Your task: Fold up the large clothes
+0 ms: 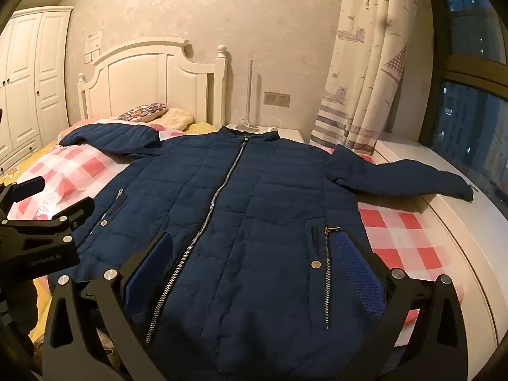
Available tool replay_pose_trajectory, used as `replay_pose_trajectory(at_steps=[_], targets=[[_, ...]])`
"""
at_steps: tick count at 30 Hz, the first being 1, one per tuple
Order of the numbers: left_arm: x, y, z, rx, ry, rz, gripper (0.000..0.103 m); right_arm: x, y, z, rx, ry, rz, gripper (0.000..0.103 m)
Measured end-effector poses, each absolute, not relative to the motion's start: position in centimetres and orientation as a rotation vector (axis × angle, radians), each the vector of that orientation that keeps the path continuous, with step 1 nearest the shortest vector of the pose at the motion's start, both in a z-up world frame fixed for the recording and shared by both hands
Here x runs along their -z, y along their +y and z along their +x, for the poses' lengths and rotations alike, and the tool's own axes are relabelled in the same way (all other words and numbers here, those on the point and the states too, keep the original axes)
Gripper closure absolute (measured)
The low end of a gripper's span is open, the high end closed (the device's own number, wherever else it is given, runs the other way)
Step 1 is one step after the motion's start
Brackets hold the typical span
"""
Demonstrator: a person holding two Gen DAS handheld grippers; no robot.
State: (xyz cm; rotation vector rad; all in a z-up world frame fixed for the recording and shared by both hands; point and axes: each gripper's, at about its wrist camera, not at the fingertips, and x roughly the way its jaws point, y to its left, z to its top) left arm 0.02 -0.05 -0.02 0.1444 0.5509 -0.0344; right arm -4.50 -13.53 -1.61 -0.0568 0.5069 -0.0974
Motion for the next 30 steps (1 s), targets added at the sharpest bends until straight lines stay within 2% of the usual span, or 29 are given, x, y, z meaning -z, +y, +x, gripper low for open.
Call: replay_pose_trajectory(at_steps=[30], targets=[[0.38,0.14,0.25,0.057,0.58,0.123,0.002,1.57,-13.34,-4.82,0.07,0.501,-0.033,0.004]])
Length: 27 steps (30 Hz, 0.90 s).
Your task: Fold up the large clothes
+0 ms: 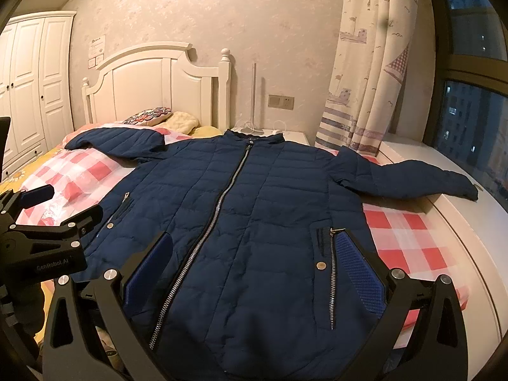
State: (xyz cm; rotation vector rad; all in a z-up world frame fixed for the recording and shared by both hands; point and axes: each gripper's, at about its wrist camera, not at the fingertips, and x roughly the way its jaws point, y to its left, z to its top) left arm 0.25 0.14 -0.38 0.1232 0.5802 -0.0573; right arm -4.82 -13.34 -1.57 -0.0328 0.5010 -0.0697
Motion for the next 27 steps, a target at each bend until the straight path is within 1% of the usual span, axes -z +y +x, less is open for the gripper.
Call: replay_pose_trajectory(at_steps=[27], targets=[[0.34,0.28,0.22,0.059,0.584,0.12,0.002,1.73,-13.07,-4.9,0.062,0.503,-0.03,0.004]])
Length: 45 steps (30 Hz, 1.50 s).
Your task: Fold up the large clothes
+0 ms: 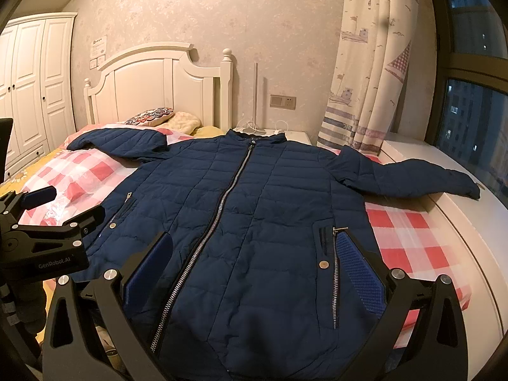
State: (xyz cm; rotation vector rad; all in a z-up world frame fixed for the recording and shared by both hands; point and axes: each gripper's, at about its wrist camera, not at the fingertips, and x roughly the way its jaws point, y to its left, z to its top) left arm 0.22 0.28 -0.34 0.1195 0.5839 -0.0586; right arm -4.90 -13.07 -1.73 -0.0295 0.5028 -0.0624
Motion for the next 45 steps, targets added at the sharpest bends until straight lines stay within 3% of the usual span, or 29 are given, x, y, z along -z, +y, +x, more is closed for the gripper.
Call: replay_pose_trajectory(at_steps=[28,33,45], targets=[[2.3,0.1,2.6,0.092,0.643,0.103,0.002,3.3,-16.4,-3.4,0.06,0.528,0.06,0.004],[3.6,-1.1,9.4,0.09,0.709,0.151,0.002,4.0,-22.0,-0.5,0.143,0.583,0.137,0.004],[7.1,-1.6,30.5,-0.055,0.901,0.174,0.002,8.1,-46.5,11.8,0.543,0.686,0.555,0.004]])
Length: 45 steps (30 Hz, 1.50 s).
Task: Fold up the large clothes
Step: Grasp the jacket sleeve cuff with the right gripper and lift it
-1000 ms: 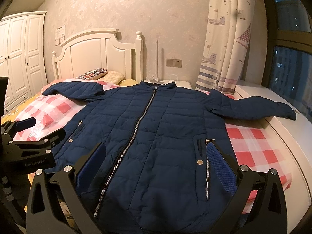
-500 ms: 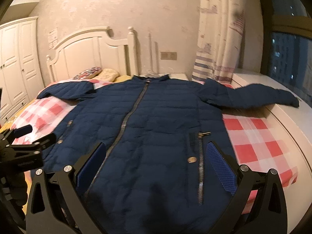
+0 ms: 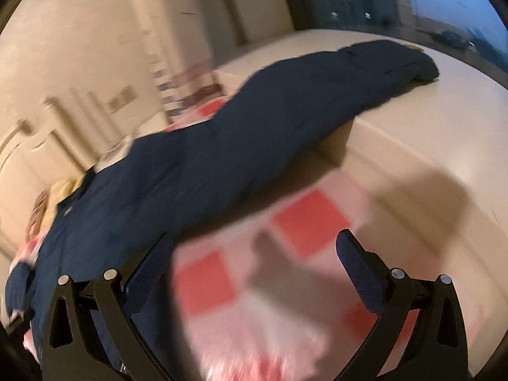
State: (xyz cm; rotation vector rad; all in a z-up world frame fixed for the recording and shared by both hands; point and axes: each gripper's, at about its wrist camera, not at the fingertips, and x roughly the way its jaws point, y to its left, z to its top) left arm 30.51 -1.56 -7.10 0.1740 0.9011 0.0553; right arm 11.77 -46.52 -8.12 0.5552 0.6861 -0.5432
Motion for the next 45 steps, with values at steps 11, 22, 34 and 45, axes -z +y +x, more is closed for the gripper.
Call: replay_pose_trajectory(at_steps=[11,22,34,45], targets=[[10.8,1.1,33.3,-0.046,0.94,0.031,0.002,7.9,-51.0,18.1,0.553,0.568,0.623,0.045],[10.5,0.6,33.4,-0.035,0.957,0.024,0.002,1.1,-31.3,24.1,0.058,0.532,0.188,0.064],[10.4,0.8,33.2,-0.026,0.948,0.016,0.002,6.6,-23.8,22.6,-0.141,0.846,0.19,0.021],[9.6,1.4,32.3,0.058,0.915,-0.022,0.002,9.2,-44.5,17.2,0.091,0.671,0.992,0.018]])
